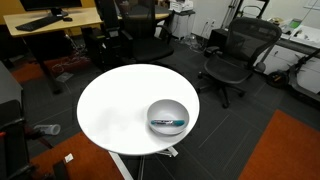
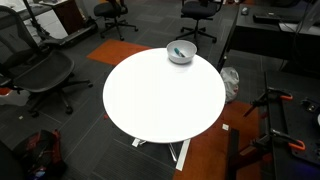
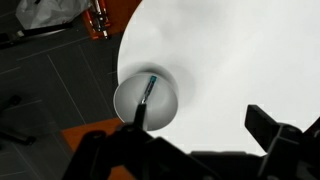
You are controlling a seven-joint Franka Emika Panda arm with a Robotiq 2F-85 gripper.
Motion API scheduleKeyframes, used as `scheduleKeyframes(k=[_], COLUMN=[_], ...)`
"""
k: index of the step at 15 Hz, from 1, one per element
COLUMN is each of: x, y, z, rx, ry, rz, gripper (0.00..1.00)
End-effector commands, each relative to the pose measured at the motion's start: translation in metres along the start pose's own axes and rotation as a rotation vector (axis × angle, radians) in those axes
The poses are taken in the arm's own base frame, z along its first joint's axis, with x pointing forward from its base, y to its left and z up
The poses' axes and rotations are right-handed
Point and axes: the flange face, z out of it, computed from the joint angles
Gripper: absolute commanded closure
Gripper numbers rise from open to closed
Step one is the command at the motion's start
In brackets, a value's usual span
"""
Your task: Put the blue marker inside the grey bowl
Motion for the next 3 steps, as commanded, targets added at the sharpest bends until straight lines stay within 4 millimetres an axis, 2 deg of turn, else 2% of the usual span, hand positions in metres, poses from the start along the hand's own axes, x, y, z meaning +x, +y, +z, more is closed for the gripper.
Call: scheduleKeyframes(k=[1,3], x=[-0.0013,-0.0019], y=[0.0000,0.0001], z=[-0.0003,0.0005], rx=[-0.001,-0.002], ry=[-0.001,-0.003], rz=[-0.002,-0.003], gripper=[0.00,0.00])
